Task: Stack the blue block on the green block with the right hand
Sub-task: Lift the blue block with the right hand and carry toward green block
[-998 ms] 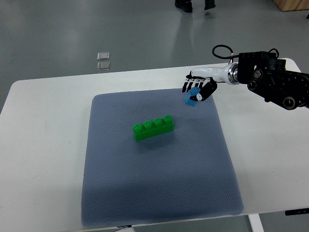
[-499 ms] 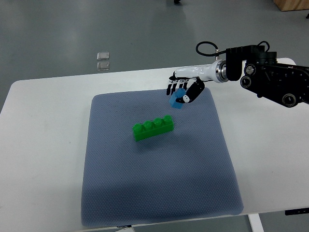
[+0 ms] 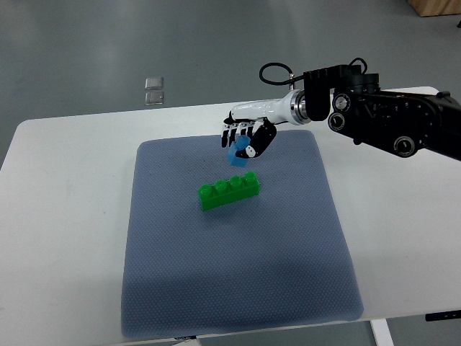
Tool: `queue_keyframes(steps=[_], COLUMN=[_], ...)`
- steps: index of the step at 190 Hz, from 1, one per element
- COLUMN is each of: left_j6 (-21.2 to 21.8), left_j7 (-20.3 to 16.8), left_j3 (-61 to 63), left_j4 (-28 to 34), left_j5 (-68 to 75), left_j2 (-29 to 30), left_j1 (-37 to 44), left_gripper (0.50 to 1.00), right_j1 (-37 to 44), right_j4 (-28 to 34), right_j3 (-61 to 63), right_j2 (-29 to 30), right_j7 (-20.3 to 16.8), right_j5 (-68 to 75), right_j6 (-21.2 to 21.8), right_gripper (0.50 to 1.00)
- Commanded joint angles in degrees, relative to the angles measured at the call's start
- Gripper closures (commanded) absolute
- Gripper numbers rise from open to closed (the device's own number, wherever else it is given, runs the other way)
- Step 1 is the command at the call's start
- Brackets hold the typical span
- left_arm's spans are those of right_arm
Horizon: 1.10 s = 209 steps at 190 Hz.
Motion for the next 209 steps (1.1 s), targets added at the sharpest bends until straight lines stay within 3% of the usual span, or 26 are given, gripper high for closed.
queue_keyframes(steps=[1,22,49,107,140,209], left_j6=[0.0,0.0,0.0,0.0,0.0,0.0], left_j7=[0.0,0.0,0.0,0.0,0.0,0.0], left_j3=[0.0,0.0,0.0,0.0,0.0,0.0], left_j4=[0.0,0.1,0.0,0.0,0.1,0.1], left_j5=[0.0,0.0,0.0,0.0,0.0,0.0], left_j2=[0.0,0.0,0.0,0.0,0.0,0.0], left_j1=[0.0,0.0,0.0,0.0,-0.1,0.0], left_gripper=[0.5,0.5,0.5,0.5,0.5,0.5], right_j1=[0.3,0.5,0.5,0.2,0.1,7.2], right_j4=[0.1,0.2,2.4,4.8,5.0,6.2], right_j3=[-0.1,-0.3,-0.3,-4.7,-6.3,-10.4], right_j2=[0.4,0.3,-0.3,-1.0,-1.1,-2.0], right_j7=[-2.0,-4.7,-5.6,-4.8,-3.0,-3.9], right_j5=[1.8,4.3,6.8,5.3,-3.4,-4.8], right_j6=[0.0,-0.4,-0.8,-5.4,-7.2,-5.1], right_gripper=[0.891,0.889,0.889,0.893,0.897,0.895])
